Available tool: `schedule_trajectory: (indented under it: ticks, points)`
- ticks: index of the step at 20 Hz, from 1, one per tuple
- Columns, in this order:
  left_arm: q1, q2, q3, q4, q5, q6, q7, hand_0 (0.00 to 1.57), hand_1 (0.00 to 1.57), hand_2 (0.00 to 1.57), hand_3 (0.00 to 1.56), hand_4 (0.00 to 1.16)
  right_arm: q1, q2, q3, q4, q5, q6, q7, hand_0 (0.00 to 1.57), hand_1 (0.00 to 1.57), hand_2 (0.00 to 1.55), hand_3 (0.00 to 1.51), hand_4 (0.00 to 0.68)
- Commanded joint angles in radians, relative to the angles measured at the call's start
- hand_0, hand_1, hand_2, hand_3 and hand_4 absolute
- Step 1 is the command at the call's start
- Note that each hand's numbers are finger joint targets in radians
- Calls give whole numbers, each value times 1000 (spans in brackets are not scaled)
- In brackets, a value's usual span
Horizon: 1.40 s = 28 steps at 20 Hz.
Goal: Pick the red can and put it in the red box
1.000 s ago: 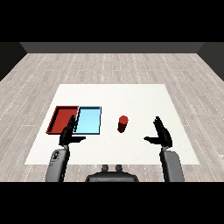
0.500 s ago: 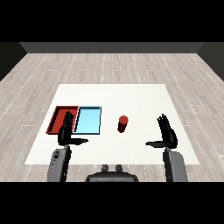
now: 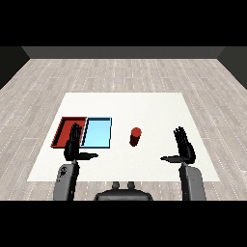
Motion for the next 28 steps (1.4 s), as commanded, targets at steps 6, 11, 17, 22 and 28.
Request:
schedule_trajectory:
  ticks: [6,11,17,22,28]
  points:
    - [21,-28,-10,-33,10,6,-12,0,0,0,0,0,-123,28,16,80,18,-55,65,0,0,0,0,0]
    - [-34,0,18,-2,20,-3,20,0,0,0,0,0,-129,10,18,118,23,-24,48,0,0,0,0,0]
    - [-40,9,55,65,61,-35,-33,0,0,0,0,0,-163,80,74,112,33,-90,111,0,0,0,0,0]
    - [-25,-4,33,-3,36,-3,-6,0,0,0,0,0,-219,86,40,255,-34,-43,74,0,0,0,0,0]
    - [20,3,37,-20,45,-19,-12,0,0,0,0,0,-295,145,83,432,18,-83,-30,0,0,0,0,0]
